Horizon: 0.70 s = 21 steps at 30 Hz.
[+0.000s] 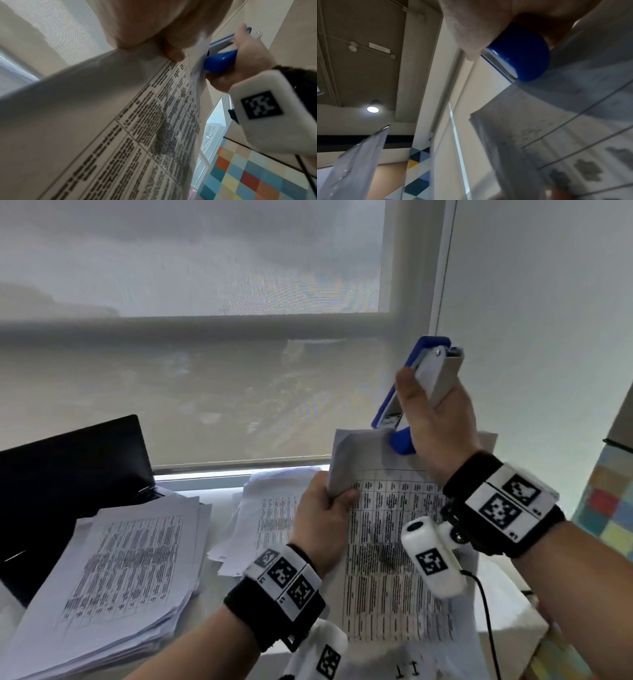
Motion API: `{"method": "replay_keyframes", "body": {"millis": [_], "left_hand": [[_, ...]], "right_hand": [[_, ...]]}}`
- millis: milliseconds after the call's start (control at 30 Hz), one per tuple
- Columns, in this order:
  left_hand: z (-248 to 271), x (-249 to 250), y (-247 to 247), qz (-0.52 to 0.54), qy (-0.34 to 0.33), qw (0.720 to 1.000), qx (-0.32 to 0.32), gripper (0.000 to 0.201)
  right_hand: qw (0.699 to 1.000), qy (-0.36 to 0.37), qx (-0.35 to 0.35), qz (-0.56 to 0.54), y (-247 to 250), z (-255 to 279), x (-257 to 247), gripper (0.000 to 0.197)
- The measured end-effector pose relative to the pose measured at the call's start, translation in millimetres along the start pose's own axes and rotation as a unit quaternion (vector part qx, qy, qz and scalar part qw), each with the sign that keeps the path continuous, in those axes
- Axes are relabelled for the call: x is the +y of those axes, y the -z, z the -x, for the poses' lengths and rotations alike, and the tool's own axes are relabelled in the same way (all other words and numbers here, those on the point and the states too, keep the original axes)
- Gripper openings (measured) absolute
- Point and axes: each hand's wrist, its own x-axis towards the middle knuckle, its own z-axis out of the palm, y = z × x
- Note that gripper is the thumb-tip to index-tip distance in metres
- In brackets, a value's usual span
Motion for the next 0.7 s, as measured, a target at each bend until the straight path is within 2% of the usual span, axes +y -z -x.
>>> {"method": "replay_keyframes", "body": {"millis": [100,200,333,433,567,700], "left_hand": [[0.0,2.0,2.9,0.019,-0.002,1.000,0.004,0.018],[-3.3,1.4,9.5,0.039,0.004,0.999,0.010,0.019],[-1.4,1.8,18.5,0.029,-0.007,1.000,0.011,0.020],[4.1,2.9,19.8,0.005,-0.016,1.000,0.001,0.025],[10.7,1.8,24.9,0.006,-0.016,1.000,-0.015,0.024],[13.3,1.3,34.2,0.003,-0.005,1.000,-0.018,0.029]], "right_hand": [[0.998,0.030,-0.038,0.026,-18.4,4.4,-9.8,0.036],[0.996,0.053,-0.048,0.047,-29.3,8.1,-12.2,0.053],[0.998,0.039,-0.013,0.052,-33.6,6.8,-8.3,0.039],[0.998,0.040,0.002,0.050,-40.6,9.0,-11.3,0.042],[0.998,0.042,0.009,0.037,-51.3,10.2,-15.5,0.035],[0.999,0.007,-0.022,0.027,-56.8,9.4,-9.1,0.031]]}}
